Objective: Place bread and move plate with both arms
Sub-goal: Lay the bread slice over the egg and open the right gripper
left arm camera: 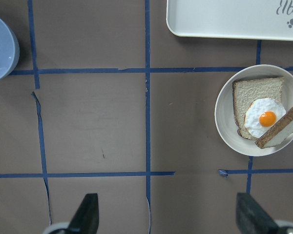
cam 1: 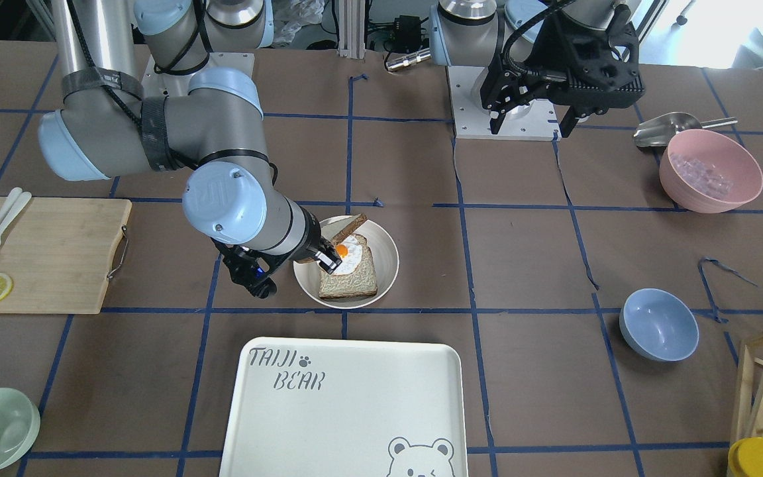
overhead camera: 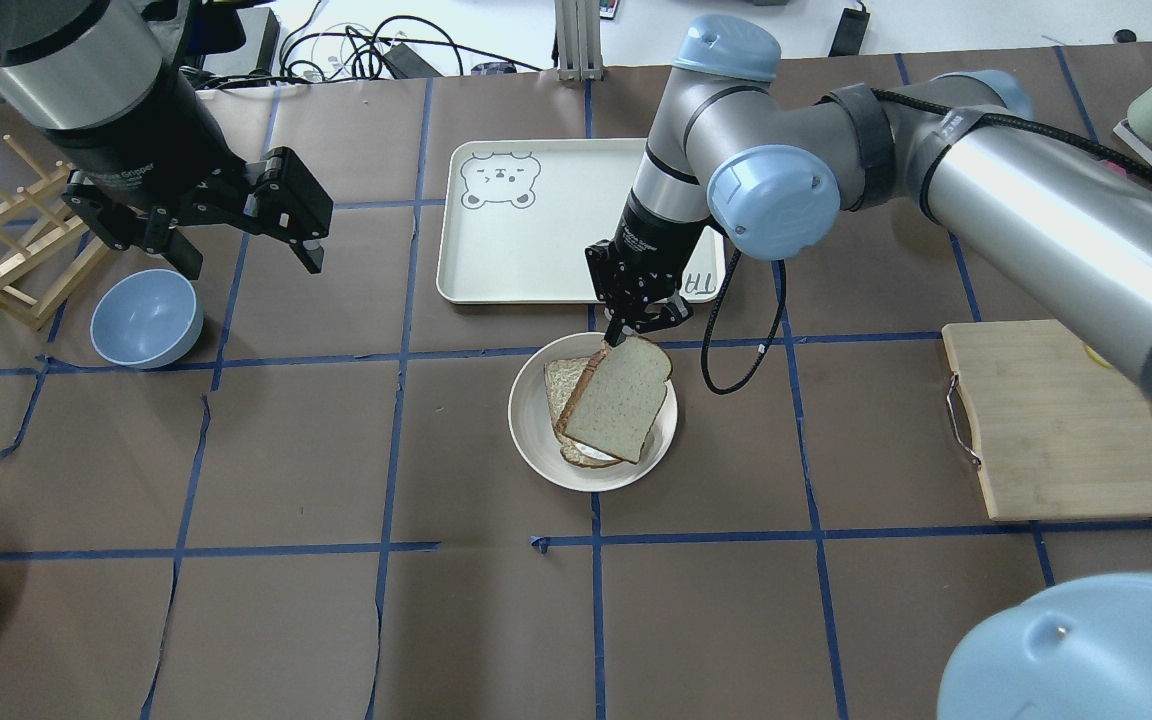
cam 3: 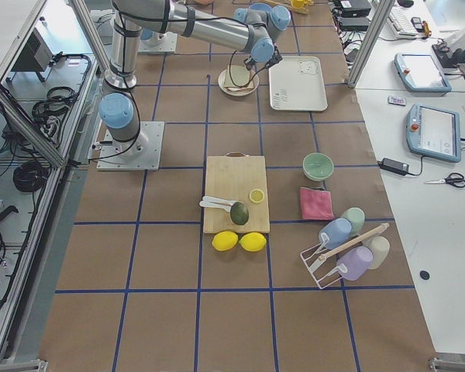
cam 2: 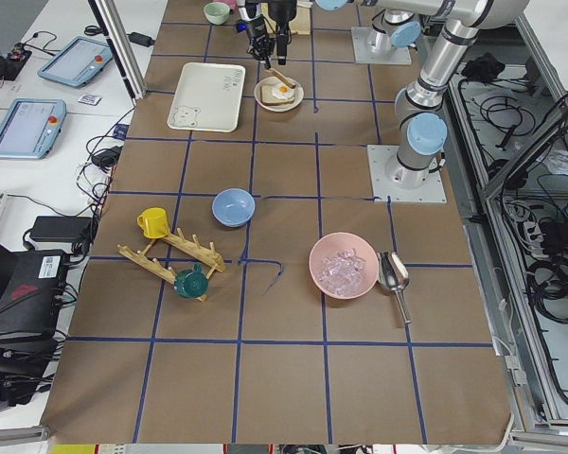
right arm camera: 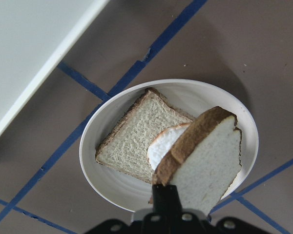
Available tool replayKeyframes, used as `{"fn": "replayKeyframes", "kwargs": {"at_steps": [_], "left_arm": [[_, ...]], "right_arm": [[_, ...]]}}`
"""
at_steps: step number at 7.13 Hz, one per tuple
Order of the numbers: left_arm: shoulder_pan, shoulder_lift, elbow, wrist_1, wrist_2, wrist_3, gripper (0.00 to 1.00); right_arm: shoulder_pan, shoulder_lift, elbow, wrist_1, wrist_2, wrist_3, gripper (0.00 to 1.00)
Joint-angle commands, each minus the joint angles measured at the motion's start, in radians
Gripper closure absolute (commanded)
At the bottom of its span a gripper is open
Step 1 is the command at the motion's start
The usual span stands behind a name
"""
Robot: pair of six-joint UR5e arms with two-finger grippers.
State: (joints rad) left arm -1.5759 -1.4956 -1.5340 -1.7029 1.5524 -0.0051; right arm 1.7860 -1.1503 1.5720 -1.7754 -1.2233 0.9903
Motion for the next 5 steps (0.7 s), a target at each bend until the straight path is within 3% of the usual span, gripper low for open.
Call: {"fn": "replayKeyframes", "kwargs": {"at_steps": [1, 2, 3, 4, 5], "left_arm": [[-0.001, 0.0, 0.0, -0.001, 0.0, -0.001, 0.0], [-0.001, 0.0, 0.0, 0.0, 0.0, -0.001, 0.0], [-0.001, 0.0, 0.0, -0.001, 0.0, 0.0, 0.0], [0.0, 0.0, 0.0, -0.001, 0.0, -0.001, 0.0], [-0.001, 0.0, 0.0, -0.001, 0.0, 0.0, 0.0]], "right_arm": [[0.009, 0.011, 0.005, -0.061, -0.004, -0.002, 0.82], [0.024, 0.012, 0.006, -0.059, -0.004, 0.005, 0.6], [0.044, 0.011, 0.011, -0.061, -0.001, 0.01, 0.56], [0.046, 0.012, 0.017, -0.061, -0.005, 0.005, 0.35], [0.041, 0.001, 0.007, -0.062, -0.066, -0.007, 0.33]]}}
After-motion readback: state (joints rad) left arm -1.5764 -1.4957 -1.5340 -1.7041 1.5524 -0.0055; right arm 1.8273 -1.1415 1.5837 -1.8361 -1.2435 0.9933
